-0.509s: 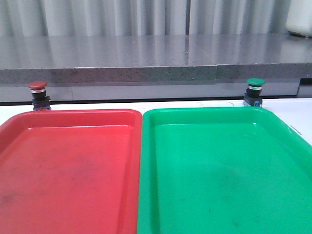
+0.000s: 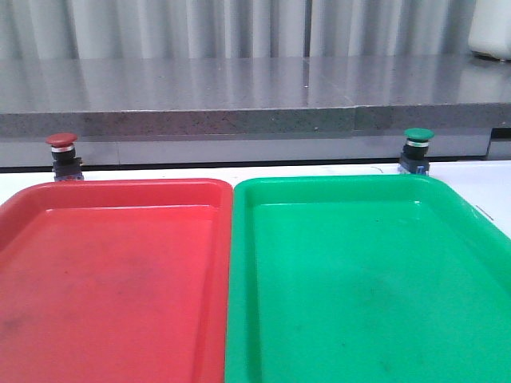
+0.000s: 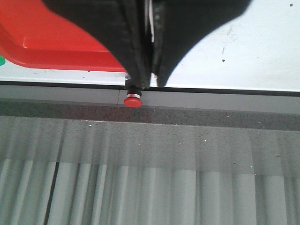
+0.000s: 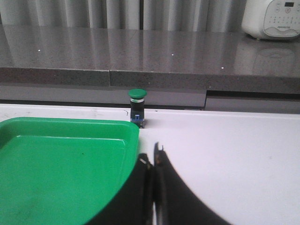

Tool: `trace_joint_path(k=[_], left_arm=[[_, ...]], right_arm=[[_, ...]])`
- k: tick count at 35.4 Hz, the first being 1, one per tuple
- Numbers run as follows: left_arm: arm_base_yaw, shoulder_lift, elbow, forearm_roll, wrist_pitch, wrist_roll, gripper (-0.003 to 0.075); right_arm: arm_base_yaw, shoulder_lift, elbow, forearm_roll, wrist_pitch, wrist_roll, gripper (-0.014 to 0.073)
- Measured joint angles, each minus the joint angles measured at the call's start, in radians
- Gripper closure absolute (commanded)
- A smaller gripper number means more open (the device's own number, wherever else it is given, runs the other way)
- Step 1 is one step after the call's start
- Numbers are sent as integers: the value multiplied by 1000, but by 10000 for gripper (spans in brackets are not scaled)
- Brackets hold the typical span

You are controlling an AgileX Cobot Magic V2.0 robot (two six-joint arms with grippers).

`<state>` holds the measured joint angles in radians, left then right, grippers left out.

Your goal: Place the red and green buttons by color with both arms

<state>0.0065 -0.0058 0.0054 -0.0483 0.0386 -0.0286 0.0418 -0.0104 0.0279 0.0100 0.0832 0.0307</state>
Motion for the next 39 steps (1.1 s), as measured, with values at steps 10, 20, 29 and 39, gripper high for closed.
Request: trace_joint_path(k=[10,20,29,39], left_arm=[[0,0,0,0,0,0,740],[0,0,-2,0,-97,0,740],[0,0,-178,-8,11,0,740],[0,65,-535,-8,321,0,740]], right_arm=[[0,0,0,0,0,0,701],[0,0,-14,0,3,0,701],[0,0,-226,-10,137,0,701],[0,177,-524,-17,361,0,701]])
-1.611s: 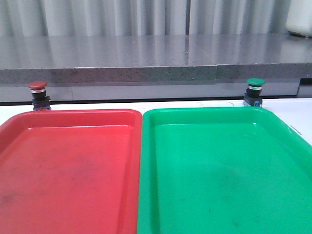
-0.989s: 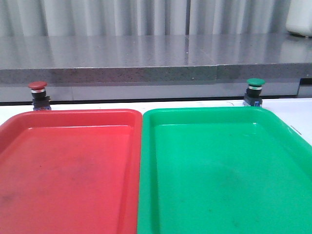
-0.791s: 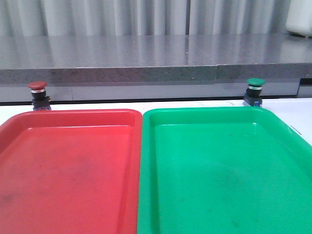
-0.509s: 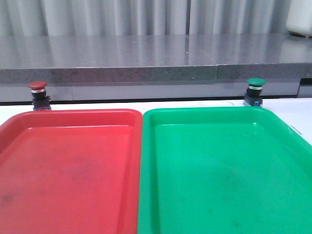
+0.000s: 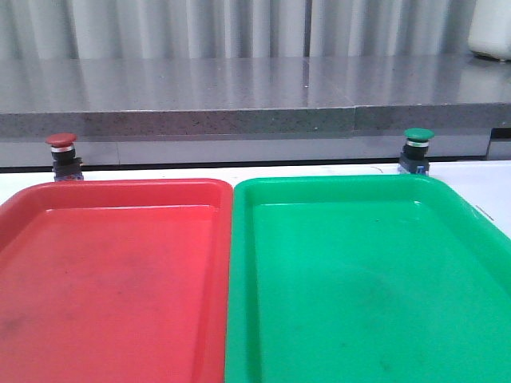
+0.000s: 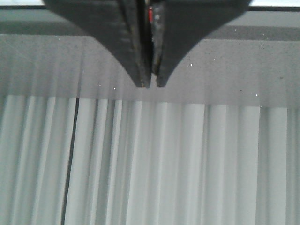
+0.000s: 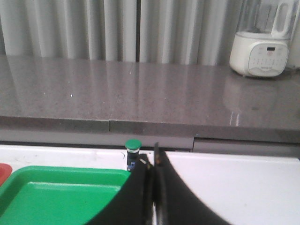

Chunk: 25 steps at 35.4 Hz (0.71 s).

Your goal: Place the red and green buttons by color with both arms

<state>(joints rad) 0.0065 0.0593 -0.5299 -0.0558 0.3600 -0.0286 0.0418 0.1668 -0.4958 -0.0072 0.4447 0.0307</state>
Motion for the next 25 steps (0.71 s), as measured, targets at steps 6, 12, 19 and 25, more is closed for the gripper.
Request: trace_joint_path(k=[6,12,19,25], left_arm=[[0,157,-148,0,235,0,740],[0,271,-157,0,334,0,740],[0,334,-152,0,338,0,740],[0,358,-152,0,345,0,667]], right_arm=[[0,170,-82,0,121,0,701],[0,291,-81,0,169,0,701],[0,365,-81,0,171,0,700],[0,374,-81,-1,183,-4,551]])
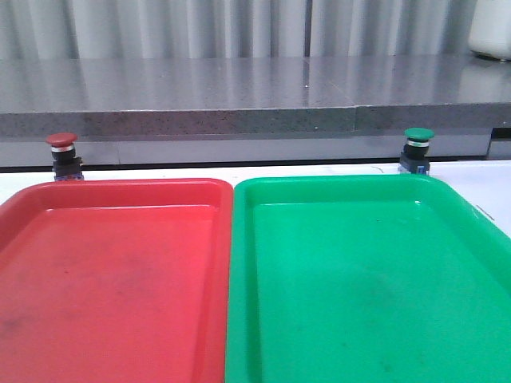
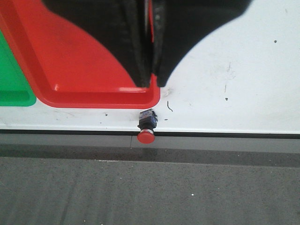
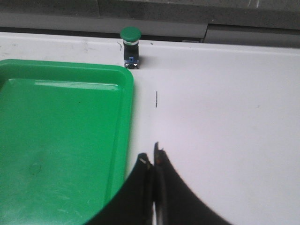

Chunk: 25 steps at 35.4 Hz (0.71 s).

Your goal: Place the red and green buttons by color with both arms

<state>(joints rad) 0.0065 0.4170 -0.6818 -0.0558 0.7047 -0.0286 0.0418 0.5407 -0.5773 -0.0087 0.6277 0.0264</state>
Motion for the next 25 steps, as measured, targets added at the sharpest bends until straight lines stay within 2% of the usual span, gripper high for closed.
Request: trace_joint_path(k=[3,5,7,8,18,25], left_arm=[[0,4,2,0,0,0,501],[0,4,2,0,0,0,348],[0,4,2,0,0,0,197],[0,4,2,0,0,0,164],[0,13,2,0,-9,0,155],[-45,147,-41,0,-39,0,155]], right_arm=[[0,0,0,0,18,-12,346],[0,0,0,-2,22,-14,222],[0,0,0,-1,27,-14,147],[0,0,0,-1,26,-14,130],[0,0,0,-2,33,-14,126],[0,0,0,-2,33,-14,126]])
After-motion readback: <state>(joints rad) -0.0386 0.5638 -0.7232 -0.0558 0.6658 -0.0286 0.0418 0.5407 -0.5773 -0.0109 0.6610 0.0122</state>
